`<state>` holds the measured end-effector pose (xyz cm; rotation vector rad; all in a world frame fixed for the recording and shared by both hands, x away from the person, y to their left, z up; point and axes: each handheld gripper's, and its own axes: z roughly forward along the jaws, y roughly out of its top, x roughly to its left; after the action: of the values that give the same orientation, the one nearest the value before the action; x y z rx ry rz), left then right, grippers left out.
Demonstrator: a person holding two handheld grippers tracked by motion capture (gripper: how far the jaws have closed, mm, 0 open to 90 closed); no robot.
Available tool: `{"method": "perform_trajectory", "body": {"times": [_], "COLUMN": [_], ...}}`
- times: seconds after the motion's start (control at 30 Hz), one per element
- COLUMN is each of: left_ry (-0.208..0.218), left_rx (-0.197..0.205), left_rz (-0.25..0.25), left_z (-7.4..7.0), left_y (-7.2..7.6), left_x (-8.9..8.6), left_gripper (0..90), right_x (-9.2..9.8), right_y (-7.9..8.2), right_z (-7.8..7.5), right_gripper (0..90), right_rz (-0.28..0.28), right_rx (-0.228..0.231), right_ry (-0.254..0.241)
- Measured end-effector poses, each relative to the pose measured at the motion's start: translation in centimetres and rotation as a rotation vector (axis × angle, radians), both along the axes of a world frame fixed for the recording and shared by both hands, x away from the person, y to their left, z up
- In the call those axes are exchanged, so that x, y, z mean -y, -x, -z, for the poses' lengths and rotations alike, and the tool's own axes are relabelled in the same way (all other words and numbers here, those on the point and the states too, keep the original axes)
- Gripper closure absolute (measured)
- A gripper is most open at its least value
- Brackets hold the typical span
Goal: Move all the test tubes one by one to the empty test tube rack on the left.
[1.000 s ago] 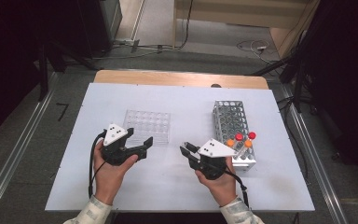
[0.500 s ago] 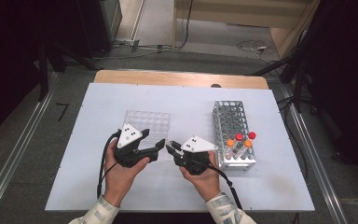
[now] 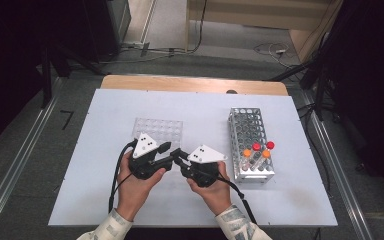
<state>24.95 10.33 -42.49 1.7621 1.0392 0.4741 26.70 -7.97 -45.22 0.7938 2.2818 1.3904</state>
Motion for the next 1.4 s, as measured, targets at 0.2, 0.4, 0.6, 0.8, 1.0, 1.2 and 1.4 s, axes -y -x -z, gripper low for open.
{"method": "perform_trajectory", "body": {"times": [0.2,0.4,0.6,0.8,1.0,1.2,1.4], "left_ry": [0.006,0.021,0.044,0.045,0.052,0.071,0.072], "left_rx": [-0.011,-0.025,-0.037,-0.035,-0.030,-0.016,-0.003], "left_rz": [0.003,0.005,0.023,0.021,0.022,0.022,0.027], "left_z": [0.1,0.2,0.1,0.1,0.0,-0.8,-1.8], "left_y": [-0.1,-0.3,-0.3,-0.3,-0.3,-0.6,-1.3], "left_x": [0.0,0.1,0.1,0.0,0.0,0.0,0.4], "left_gripper": [62.4,65.9,74.4,77.0,77.6,77.6,77.6], "right_x": [-0.1,-0.2,-0.1,-0.1,0.0,0.5,2.7], "right_y": [0.2,0.2,0.2,0.2,0.2,0.5,0.9], "right_z": [0.0,0.0,0.0,0.0,-0.1,0.2,0.0], "right_gripper": [73.3,73.3,73.3,73.2,61.0,38.0,33.8], "right_rz": [0.006,0.010,0.016,0.015,0.003,-0.023,-0.015], "right_rx": [0.012,0.018,0.028,0.032,-0.008,-0.091,-0.111], "right_ry": [0.007,0.005,0.004,0.008,-0.019,-0.018,-0.035]}}
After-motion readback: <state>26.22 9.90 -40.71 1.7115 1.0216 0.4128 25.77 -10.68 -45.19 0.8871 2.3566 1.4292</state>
